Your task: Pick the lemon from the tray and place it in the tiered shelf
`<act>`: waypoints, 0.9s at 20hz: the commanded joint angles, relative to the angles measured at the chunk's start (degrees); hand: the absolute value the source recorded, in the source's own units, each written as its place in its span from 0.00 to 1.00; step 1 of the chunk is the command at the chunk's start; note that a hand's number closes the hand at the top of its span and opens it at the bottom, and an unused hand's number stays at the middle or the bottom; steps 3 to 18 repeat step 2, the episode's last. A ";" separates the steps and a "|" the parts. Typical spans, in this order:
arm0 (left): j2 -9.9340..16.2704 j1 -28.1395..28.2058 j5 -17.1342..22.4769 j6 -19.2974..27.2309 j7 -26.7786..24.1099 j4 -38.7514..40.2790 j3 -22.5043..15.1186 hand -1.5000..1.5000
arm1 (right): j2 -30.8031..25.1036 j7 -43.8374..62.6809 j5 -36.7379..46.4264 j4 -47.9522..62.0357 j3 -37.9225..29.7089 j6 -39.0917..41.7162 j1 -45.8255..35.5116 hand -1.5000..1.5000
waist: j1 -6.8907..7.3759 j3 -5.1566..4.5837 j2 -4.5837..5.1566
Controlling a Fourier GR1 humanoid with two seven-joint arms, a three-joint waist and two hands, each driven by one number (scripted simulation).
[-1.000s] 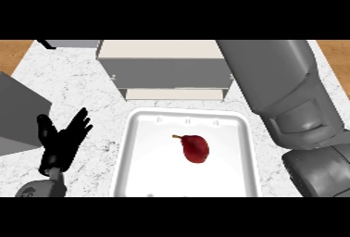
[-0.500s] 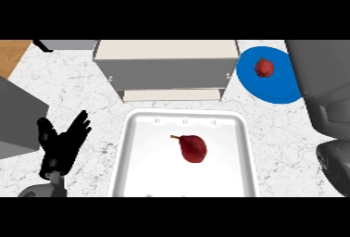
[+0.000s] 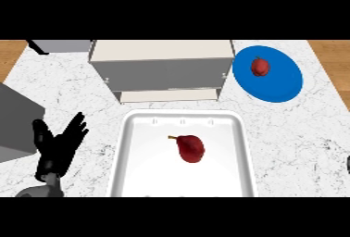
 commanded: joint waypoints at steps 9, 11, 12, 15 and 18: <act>-0.91 0.37 0.04 0.28 -0.32 -0.30 -0.08 0.50 | -7.69 1.71 -6.49 -12.04 -3.67 9.30 7.98 0.00 | 0.20 -0.07 0.16; -0.91 0.37 0.04 0.28 -0.32 -0.30 -0.08 0.50 | -7.69 1.71 -6.49 -12.04 -3.67 9.30 7.98 0.00 | 0.20 -0.07 0.16; -0.91 0.37 0.04 0.28 -0.32 -0.30 -0.08 0.50 | -7.69 1.71 -6.49 -12.04 -3.67 9.30 7.98 0.00 | 0.20 -0.07 0.16; -0.91 0.37 0.04 0.28 -0.32 -0.30 -0.08 0.50 | -7.69 1.71 -6.49 -12.04 -3.67 9.30 7.98 0.00 | 0.20 -0.07 0.16; -0.91 0.37 0.04 0.28 -0.32 -0.30 -0.08 0.50 | -7.69 1.71 -6.49 -12.04 -3.67 9.30 7.98 0.00 | 0.20 -0.07 0.16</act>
